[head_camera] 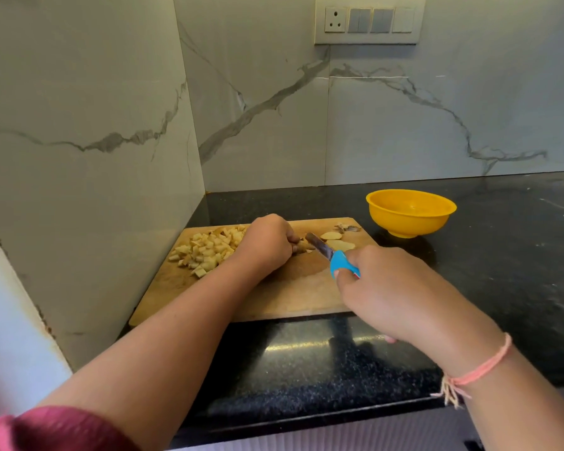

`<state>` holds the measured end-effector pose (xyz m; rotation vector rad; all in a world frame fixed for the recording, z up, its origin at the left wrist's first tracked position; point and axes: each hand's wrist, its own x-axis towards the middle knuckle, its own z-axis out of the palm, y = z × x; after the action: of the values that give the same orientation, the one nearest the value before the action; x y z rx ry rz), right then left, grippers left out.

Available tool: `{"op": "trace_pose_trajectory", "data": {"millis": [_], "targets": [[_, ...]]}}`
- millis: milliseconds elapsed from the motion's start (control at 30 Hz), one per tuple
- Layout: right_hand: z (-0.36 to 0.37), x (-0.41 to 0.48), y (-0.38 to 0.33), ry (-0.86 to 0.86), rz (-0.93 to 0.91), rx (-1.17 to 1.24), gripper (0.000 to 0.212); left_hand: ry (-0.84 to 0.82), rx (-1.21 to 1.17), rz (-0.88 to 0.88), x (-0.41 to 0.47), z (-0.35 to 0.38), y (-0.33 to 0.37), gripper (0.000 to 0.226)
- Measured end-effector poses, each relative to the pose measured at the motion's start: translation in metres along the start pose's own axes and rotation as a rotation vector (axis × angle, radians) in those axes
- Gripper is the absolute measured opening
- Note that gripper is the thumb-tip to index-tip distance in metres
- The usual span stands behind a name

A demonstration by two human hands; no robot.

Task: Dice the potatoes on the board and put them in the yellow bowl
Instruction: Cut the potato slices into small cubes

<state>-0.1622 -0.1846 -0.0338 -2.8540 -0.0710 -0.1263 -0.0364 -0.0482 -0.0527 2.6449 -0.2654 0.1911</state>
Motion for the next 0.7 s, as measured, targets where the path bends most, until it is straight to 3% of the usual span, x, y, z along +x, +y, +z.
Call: {"op": "trace_pose_trajectory", "data": {"millis": [300,467,700], "targets": [[0.016,0.017,-0.014,0.01,0.0,-0.032,0.031,0.054,-0.024,-0.019,0.003,0.001,-0.003,0.036],[0.018,0.021,-0.024,0.027,-0.03,-0.058,0.01,0.057,-0.025,-0.002,0.003,0.0,-0.005,0.048],[0.002,0.041,-0.032,-0.061,-0.033,-0.053,0.013,0.049,-0.025,0.025,0.003,-0.002,-0.005,0.042]]}}
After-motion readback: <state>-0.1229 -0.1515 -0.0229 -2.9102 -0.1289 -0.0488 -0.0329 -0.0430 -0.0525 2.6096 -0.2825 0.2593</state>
